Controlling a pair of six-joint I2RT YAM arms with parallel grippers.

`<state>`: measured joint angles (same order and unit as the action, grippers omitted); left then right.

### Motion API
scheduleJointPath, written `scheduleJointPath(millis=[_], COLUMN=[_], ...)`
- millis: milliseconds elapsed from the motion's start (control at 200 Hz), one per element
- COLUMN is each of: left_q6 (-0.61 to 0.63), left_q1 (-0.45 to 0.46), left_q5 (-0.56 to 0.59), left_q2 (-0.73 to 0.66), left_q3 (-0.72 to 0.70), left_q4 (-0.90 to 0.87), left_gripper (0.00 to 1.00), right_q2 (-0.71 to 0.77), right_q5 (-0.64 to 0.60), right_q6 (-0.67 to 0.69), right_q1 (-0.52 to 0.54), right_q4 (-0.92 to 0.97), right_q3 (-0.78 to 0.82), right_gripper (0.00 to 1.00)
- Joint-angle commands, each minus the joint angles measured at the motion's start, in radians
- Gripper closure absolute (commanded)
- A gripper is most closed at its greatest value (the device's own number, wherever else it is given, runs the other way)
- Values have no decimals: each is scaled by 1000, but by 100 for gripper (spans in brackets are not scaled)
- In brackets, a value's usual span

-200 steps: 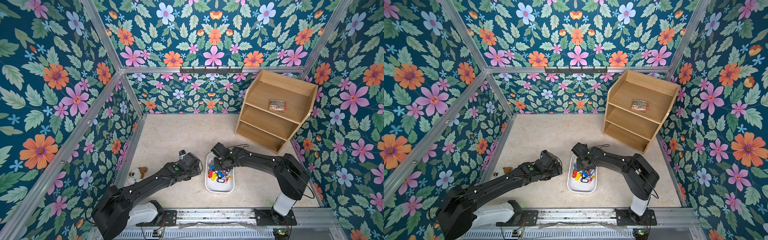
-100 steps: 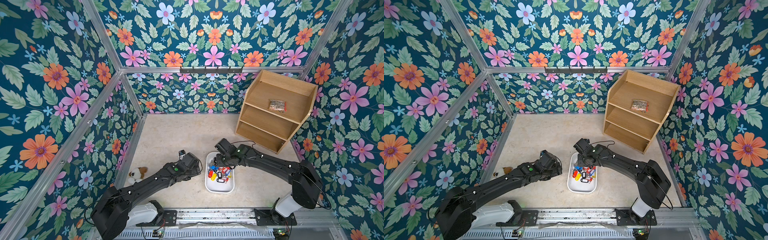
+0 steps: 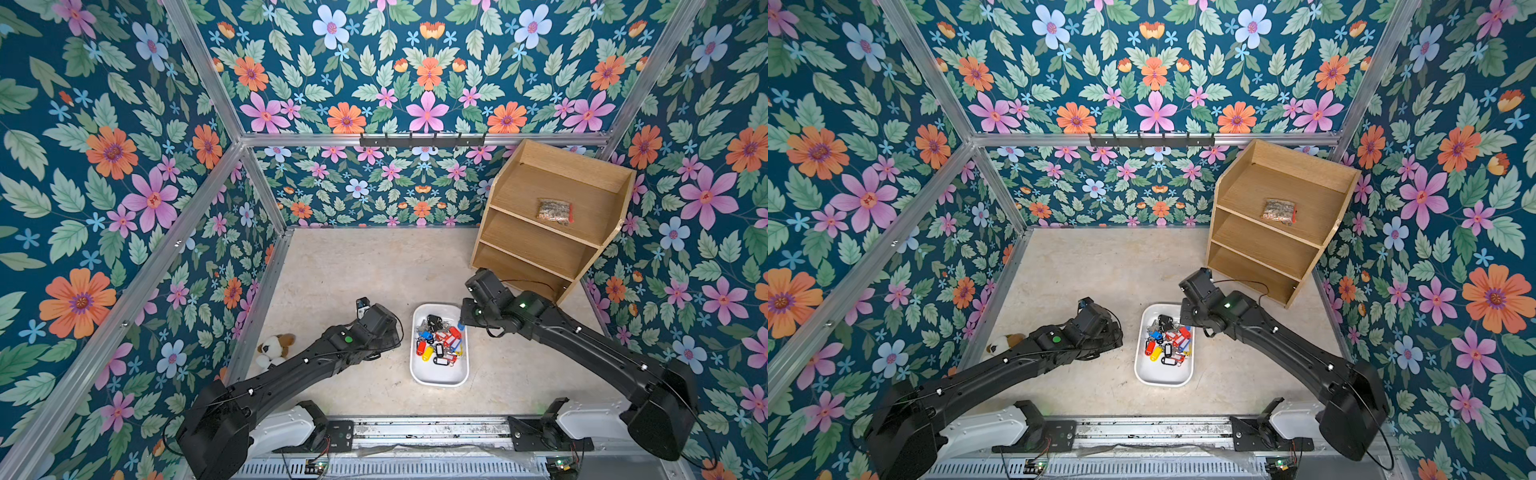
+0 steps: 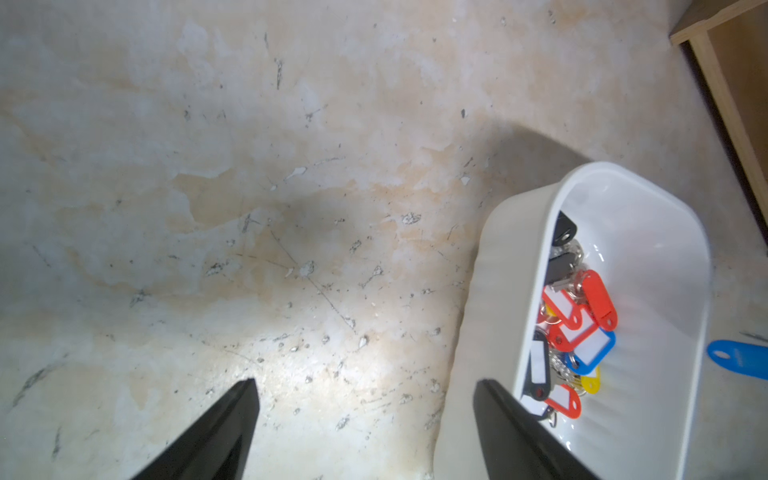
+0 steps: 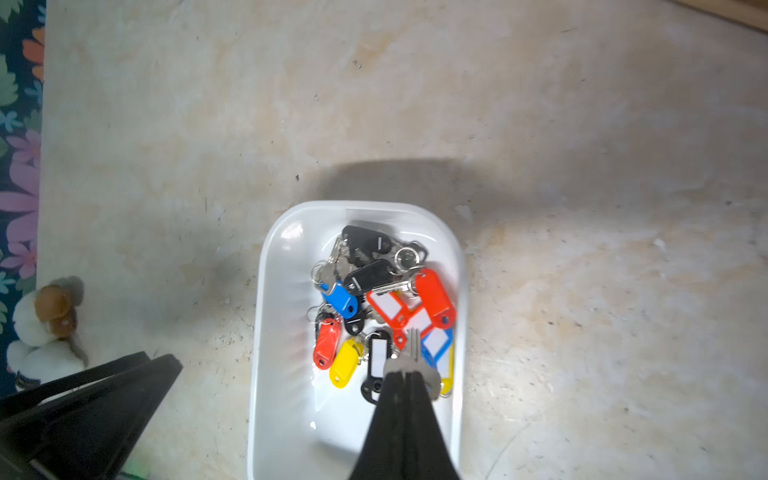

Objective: Take the keys out of the storage box
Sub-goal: Place the key at the center of the board.

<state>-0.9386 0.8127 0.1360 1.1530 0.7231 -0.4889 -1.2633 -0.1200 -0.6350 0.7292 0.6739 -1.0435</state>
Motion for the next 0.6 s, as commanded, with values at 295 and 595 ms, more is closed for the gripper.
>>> scheduleJointPath(millis=[295, 595], left_q6=[87, 104], left_q1=[12, 66], left_q5=[87, 83], left_q2=[-3, 52], left_q3=[82, 154], left_q4=[-80, -112], left_gripper=[16, 18], right_q2=[204, 154], right_q5=[53, 68], right_q6=[-14, -23], right_q1=[-197, -249], right_q4=[-55, -139], right_q3=[327, 415], right_gripper=[100, 80])
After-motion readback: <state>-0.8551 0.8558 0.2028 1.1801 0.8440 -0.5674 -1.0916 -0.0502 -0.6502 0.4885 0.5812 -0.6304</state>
